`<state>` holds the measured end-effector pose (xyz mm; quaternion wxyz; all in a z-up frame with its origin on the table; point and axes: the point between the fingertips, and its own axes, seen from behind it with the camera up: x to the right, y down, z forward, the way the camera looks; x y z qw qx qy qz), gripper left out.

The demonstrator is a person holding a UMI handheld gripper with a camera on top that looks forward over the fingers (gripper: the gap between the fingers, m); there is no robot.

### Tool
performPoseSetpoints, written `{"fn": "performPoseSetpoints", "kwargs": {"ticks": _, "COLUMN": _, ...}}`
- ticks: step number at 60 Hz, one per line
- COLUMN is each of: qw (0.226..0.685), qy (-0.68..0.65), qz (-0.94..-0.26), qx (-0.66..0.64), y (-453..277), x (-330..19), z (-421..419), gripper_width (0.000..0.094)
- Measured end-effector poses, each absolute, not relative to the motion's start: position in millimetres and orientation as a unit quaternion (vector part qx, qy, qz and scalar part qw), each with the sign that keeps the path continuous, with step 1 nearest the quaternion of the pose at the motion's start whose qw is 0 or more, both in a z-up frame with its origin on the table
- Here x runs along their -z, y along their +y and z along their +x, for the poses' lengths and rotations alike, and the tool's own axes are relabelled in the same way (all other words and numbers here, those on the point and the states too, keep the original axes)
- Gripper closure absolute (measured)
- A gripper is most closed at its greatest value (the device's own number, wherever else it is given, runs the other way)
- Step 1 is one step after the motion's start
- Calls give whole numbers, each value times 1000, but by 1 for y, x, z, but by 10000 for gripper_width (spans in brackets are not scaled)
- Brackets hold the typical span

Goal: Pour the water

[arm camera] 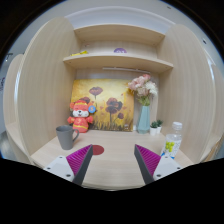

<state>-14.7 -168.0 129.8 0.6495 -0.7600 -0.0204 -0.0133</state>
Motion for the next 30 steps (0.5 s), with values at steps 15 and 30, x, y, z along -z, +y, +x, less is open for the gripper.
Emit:
{"fn": "performPoseSetpoints", "kwargs": {"ticks": 15, "qw": 650, "qy": 22, "qz": -759, "qx": 21, "y": -170, "x": -84, "z": 79, "gripper_width": 74}}
{"fn": "performPoseSetpoints", "kwargs": {"ticks": 30, "qw": 649, "qy": 78, "qz": -753, "qx": 77, "y": -164, "x": -80, "z": 183, "gripper_width": 90}}
